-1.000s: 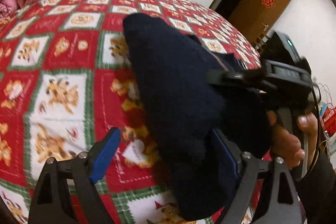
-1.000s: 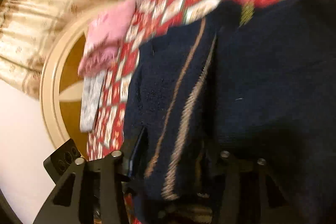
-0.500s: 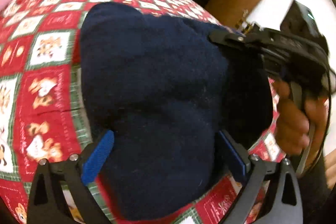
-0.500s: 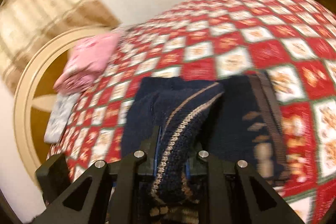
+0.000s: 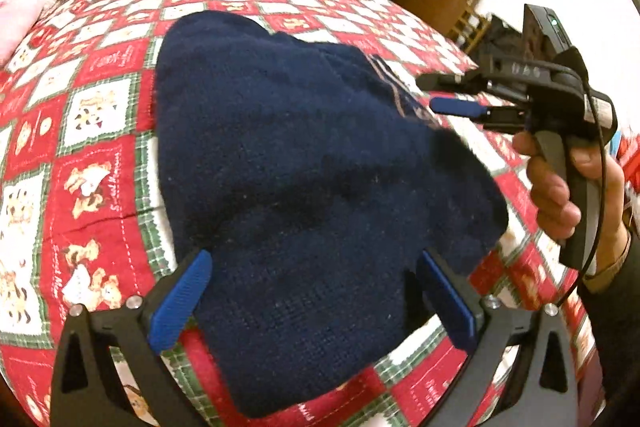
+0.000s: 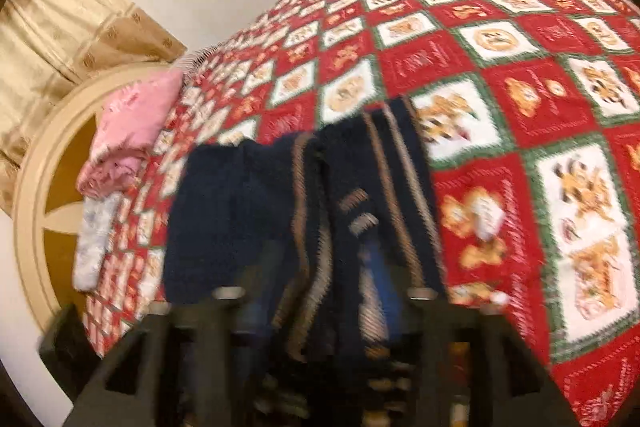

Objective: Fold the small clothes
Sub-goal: 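Lift and fold the navy sweater over with both tools toward the collar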

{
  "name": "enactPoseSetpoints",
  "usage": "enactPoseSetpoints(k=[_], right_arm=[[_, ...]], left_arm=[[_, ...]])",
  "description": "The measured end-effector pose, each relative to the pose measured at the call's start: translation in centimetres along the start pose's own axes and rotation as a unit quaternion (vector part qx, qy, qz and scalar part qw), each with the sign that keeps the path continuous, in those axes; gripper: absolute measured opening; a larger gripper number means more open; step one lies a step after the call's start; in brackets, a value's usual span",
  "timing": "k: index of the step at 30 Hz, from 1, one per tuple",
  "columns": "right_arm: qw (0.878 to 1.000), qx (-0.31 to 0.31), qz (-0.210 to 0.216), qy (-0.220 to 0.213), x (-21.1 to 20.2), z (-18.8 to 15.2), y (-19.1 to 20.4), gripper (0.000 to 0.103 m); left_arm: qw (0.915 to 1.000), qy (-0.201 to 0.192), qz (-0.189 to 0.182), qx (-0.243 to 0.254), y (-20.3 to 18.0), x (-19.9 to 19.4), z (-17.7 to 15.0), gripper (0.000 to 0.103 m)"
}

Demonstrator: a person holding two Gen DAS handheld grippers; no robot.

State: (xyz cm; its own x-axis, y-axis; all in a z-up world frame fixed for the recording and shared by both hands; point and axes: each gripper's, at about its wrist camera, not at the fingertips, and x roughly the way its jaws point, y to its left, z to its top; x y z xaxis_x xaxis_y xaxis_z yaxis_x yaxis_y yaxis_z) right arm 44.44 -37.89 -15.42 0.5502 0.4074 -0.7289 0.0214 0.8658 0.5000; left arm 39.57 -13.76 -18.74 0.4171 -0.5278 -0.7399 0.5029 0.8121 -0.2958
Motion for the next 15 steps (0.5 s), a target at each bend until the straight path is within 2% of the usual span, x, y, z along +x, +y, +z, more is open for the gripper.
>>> enactPoseSetpoints(k=[2, 4, 5, 6, 7, 8, 11, 12, 15], right_arm=[[1.0, -0.01, 0.011, -0.003, 0.9, 0.9, 1.0, 0.064], [1.0, -0.016, -0.004, 0.004, 2.6, 1.4, 1.7, 0.064], [0.999, -0.016, -0.025, 0.024, 4.3, 1.9, 1.8, 0.064], [0.998, -0.011, -0.038, 0.054, 5.9, 2.1, 1.6, 0.057], [0.997, -0.011, -0.043, 0.069, 6.9, 2.2, 1.5, 0.027], [0.996, -0.023, -0.048, 0.068, 7.1, 2.5, 1.9, 0.012], [0.998, -0.042, -0.042, 0.02, 4.5, 3.4, 3.2, 0.008], [0.998, -0.048, -0.047, -0.01, 2.9, 3.7, 3.5, 0.008], [0.995, -0.036, -0.091, -0.003, 3.0, 4.1, 2.0, 0.008]], left_arm=[[0.9999, -0.01, -0.009, -0.01, 0.0, -0.4, -0.2, 0.103], [0.9997, -0.023, -0.001, -0.012, 0.2, -0.8, -0.1, 0.103], [0.9995, -0.032, 0.002, -0.01, 0.3, -1.0, -0.2, 0.103], [0.9995, -0.031, 0.001, -0.009, 0.5, -1.0, -0.3, 0.103], [0.9996, -0.025, 0.005, -0.012, 0.7, -0.8, -0.3, 0.103], [0.9995, -0.02, 0.012, -0.02, 1.1, -0.6, -0.3, 0.103], [0.9991, -0.019, 0.005, -0.038, 2.2, -0.8, -0.5, 0.103], [0.9989, -0.021, 0.006, -0.041, 2.4, -0.9, -0.7, 0.103], [0.9991, -0.006, 0.01, -0.04, 2.2, -0.1, -0.8, 0.103]])
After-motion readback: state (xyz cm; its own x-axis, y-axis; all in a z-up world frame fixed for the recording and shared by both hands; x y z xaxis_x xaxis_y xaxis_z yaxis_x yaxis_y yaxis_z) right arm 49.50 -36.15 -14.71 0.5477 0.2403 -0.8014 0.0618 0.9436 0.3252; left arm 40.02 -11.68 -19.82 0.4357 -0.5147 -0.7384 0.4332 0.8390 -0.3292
